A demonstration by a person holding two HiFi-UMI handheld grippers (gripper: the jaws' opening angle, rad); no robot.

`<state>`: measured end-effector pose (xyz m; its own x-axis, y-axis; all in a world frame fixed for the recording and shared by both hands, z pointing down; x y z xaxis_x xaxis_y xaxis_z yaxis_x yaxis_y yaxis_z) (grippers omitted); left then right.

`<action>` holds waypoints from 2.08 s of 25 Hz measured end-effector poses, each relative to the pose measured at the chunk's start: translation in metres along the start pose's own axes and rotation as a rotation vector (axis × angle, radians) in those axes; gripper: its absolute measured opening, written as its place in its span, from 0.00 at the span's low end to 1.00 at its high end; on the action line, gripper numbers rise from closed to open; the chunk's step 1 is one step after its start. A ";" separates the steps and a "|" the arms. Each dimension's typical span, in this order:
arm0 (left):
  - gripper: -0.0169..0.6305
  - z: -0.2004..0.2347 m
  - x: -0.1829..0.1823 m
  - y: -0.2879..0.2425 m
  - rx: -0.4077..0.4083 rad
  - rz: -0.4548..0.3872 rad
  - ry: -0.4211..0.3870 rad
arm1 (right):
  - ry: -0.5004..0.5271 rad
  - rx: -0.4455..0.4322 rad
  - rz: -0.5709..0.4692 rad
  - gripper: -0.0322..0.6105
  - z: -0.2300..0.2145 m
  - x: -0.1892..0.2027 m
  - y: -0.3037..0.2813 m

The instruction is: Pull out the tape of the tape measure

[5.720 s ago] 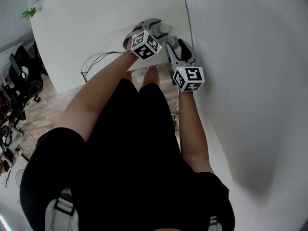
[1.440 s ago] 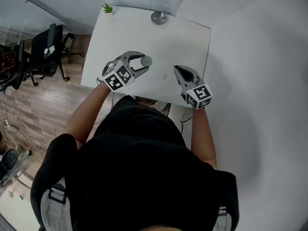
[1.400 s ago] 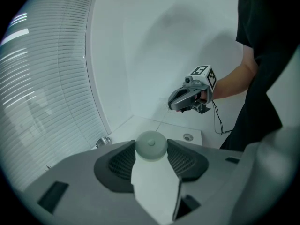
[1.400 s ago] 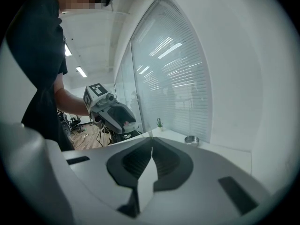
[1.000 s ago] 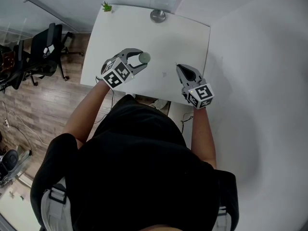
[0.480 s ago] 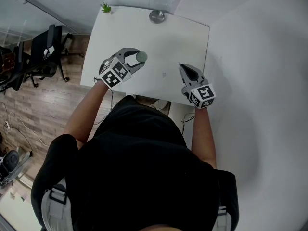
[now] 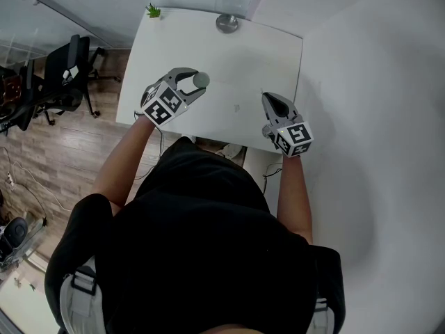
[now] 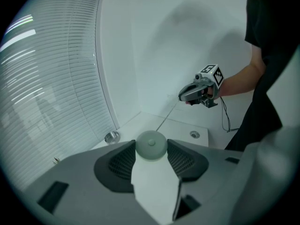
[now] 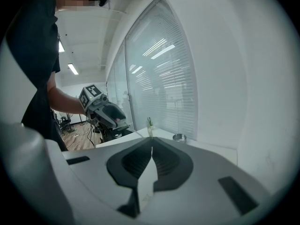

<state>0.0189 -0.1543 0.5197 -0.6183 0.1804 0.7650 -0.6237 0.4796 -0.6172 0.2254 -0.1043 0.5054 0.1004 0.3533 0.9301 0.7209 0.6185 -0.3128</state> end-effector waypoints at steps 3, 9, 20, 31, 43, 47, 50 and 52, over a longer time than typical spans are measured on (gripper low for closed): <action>0.37 0.003 0.002 -0.001 -0.006 0.003 0.003 | -0.006 0.016 -0.003 0.06 -0.004 0.001 0.002; 0.37 0.010 0.011 0.002 -0.029 0.022 0.018 | -0.017 0.057 -0.003 0.06 -0.017 0.002 0.012; 0.37 0.028 0.028 0.007 -0.081 0.048 0.043 | -0.019 0.091 0.007 0.06 -0.029 0.007 0.021; 0.37 0.044 0.041 0.013 -0.144 0.064 0.057 | -0.013 0.122 0.023 0.06 -0.035 0.012 0.024; 0.37 0.045 0.053 0.010 -0.157 0.078 0.098 | -0.043 0.147 0.023 0.06 -0.039 0.021 0.029; 0.37 0.043 0.055 0.009 -0.156 0.086 0.102 | -0.051 0.146 0.032 0.06 -0.037 0.025 0.029; 0.37 0.039 0.057 0.008 -0.148 0.078 0.100 | -0.059 0.146 0.040 0.06 -0.037 0.031 0.029; 0.37 0.037 0.063 0.007 -0.146 0.086 0.101 | -0.069 0.144 0.049 0.06 -0.037 0.038 0.028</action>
<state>-0.0422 -0.1713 0.5570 -0.6105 0.3079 0.7297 -0.4900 0.5770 -0.6534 0.2742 -0.0996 0.5388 0.0820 0.4300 0.8991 0.6102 0.6916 -0.3864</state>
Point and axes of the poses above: the fingertips, and each gripper's own axes: y backward along the fingers, z to its left, x out of its underside, the point moved 2 cm from there along y, backward along the fingers, and after that the axes turned 11 degrees about -x, right-handed, at the moved point
